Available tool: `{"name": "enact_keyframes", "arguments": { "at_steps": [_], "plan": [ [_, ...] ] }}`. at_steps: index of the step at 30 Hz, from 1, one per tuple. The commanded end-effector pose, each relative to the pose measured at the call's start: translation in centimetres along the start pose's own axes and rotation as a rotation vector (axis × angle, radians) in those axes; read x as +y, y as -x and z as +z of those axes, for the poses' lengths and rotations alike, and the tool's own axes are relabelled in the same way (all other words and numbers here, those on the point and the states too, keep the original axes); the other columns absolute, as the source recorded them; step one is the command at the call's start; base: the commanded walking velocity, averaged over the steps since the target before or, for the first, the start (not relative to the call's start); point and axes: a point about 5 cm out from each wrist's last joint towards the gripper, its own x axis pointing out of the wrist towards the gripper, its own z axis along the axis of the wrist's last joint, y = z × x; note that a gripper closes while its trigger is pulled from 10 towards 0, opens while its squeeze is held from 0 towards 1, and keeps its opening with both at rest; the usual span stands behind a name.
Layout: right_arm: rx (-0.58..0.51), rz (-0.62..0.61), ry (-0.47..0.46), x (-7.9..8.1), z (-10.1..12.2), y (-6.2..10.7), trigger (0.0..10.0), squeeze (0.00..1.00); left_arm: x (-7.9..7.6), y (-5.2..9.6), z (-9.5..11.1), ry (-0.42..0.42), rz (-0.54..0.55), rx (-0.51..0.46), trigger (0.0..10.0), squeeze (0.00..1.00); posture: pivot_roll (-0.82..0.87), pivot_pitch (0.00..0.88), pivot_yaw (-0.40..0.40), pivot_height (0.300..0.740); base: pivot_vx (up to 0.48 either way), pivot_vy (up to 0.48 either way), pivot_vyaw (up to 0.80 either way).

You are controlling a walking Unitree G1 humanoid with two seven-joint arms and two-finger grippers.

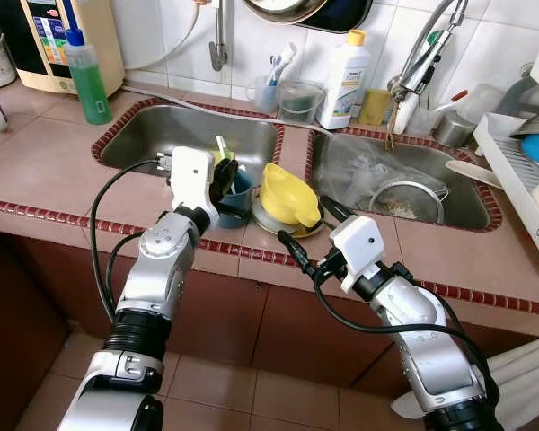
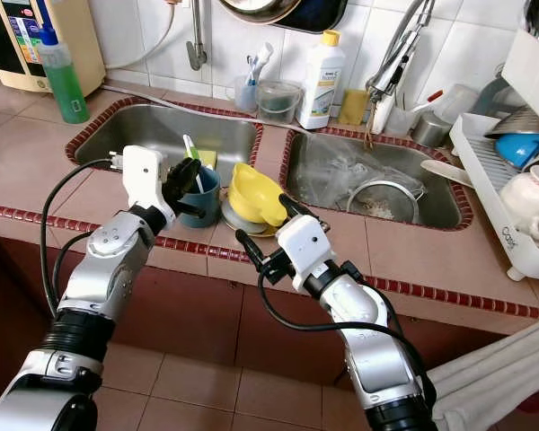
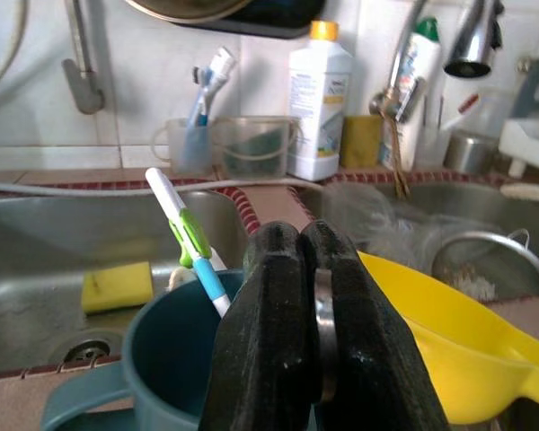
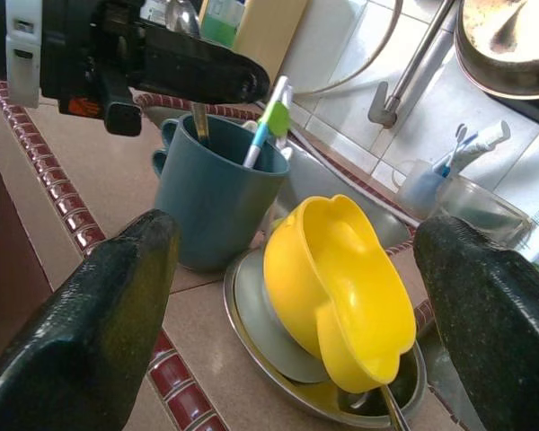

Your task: Kitchen organization

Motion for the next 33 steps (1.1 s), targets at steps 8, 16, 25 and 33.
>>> {"name": "enact_keyframes", "arguments": {
  "at_steps": [8,16,25,33],
  "plan": [
    [-0.003,0.013,0.016,-0.2,0.1,-0.1,10.0,0.00,-1.5,-0.9,1.5,-0.031,-0.123,0.069,10.0,0.00,-0.08,0.008,-0.077,0.740,0.000,0.000,0.00],
    [-0.007,0.012,0.016,-0.2,0.2,-0.2,10.0,0.00,-1.0,-1.0,2.3,-0.038,-0.128,0.074,10.0,0.00,-0.08,0.006,-0.076,0.740,0.000,0.000,0.00],
    [-0.012,0.016,0.018,-0.2,0.3,-0.4,10.0,0.00,0.0,-1.3,3.2,-0.042,-0.086,0.074,10.0,0.00,-0.08,0.001,-0.078,0.740,0.000,0.000,0.00],
    [-0.011,0.024,0.015,0.0,0.2,-0.4,10.0,0.00,1.0,-1.1,4.7,-0.041,-0.097,0.056,10.0,0.00,-0.08,0.000,-0.079,0.740,0.000,0.000,0.00]
  ]
}}
